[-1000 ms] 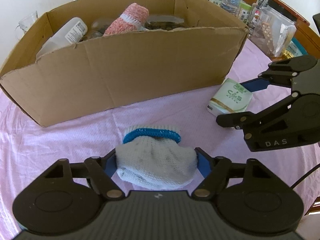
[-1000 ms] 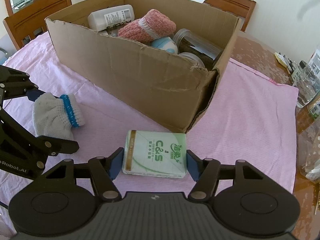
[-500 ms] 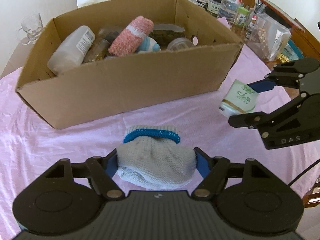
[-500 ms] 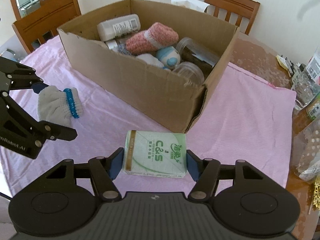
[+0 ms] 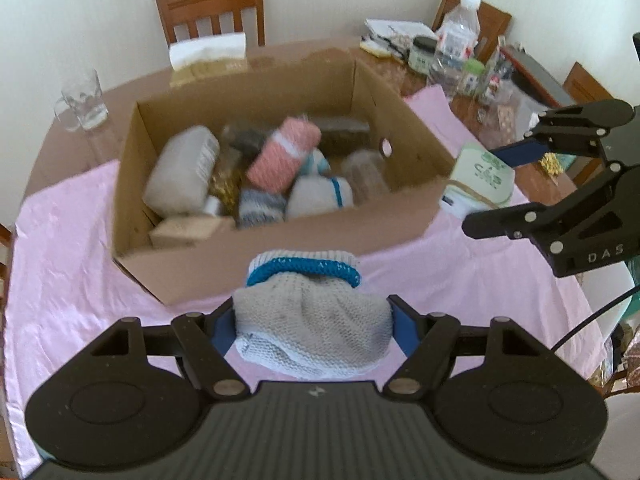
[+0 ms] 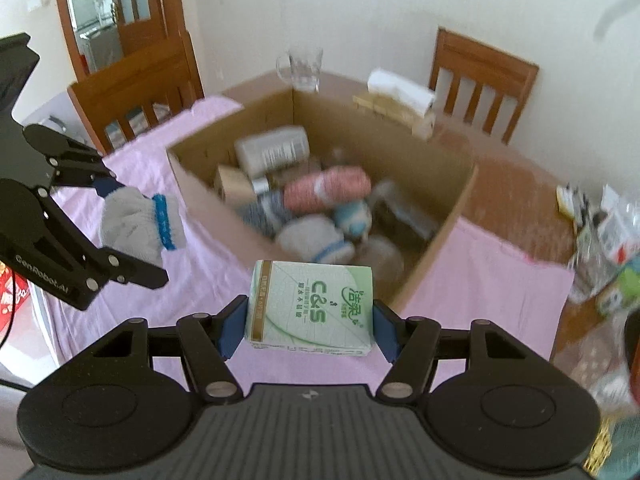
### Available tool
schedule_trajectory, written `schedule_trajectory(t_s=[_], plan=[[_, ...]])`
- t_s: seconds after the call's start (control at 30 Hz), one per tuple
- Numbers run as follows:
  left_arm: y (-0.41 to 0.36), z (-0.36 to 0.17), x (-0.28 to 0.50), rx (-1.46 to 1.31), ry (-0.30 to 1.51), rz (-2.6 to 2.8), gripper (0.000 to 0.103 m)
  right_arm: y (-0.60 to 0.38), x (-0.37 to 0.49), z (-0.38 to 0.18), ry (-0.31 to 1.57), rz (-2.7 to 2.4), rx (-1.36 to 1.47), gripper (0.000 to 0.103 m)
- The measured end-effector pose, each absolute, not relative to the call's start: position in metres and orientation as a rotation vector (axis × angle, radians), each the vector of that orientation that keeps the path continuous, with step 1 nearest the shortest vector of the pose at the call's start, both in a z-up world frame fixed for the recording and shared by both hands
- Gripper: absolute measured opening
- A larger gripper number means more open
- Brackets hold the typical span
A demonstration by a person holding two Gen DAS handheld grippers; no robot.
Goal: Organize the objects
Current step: 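Carry the tissue pack and sock into the cardboard box and open both grippers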
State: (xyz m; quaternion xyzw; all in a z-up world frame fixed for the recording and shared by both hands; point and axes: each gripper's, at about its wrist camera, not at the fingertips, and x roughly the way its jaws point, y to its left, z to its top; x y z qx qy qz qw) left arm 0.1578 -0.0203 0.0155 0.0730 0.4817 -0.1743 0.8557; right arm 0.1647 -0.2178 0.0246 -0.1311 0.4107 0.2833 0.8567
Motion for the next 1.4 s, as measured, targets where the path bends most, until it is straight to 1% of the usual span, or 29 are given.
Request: schedule_trajectory(t_s=[0.17,0.4,0.47,0.53,0.7,0.8,0.93,1.17,1.2,1.27,1.3,1.33,1.4], plan=[[-0.014,0.031,0.173,0.159,0.975,-0.346,0.075,-0.205,0.183,0.042,0.813,0.612,-0.294,0.069],[-0.005,0.042,0.199,0.173,0.938,-0.307,0.075,-0.186,0.215,0.043,0.808,0.612,-0.292,0.07],[-0.003,0.044,0.206,0.178,0.931,-0.3,0.075,-0.183,0.221,0.042,0.815,0.604,-0.275,0.074],[-0.001,0.046,0.213,0.184,0.924,-0.291,0.075,-0.181,0.226,0.04,0.824,0.59,-0.26,0.082],[-0.002,0.049,0.227,0.191,0.908,-0.293,0.075,-0.181,0.23,0.037,0.85,0.562,-0.241,0.092],[-0.005,0.05,0.238,0.191,0.904,-0.298,0.075,-0.182,0.229,0.034,0.866,0.541,-0.24,0.099],[-0.013,0.052,0.256,0.183,0.896,-0.32,0.075,-0.185,0.228,0.033,0.881,0.52,-0.234,0.103],[-0.042,0.057,0.288,0.172,0.859,-0.383,0.076,-0.19,0.227,0.03,0.9,0.489,-0.214,0.103],[-0.047,0.057,0.291,0.168,0.851,-0.387,0.076,-0.19,0.227,0.029,0.901,0.483,-0.212,0.103],[-0.054,0.058,0.296,0.166,0.838,-0.399,0.081,-0.192,0.227,0.029,0.902,0.475,-0.206,0.103],[-0.057,0.058,0.297,0.166,0.831,-0.407,0.087,-0.193,0.227,0.029,0.902,0.472,-0.203,0.103],[-0.06,0.059,0.297,0.166,0.819,-0.411,0.092,-0.193,0.227,0.03,0.901,0.467,-0.199,0.103],[-0.062,0.061,0.296,0.166,0.795,-0.411,0.095,-0.195,0.227,0.031,0.899,0.463,-0.193,0.103]])
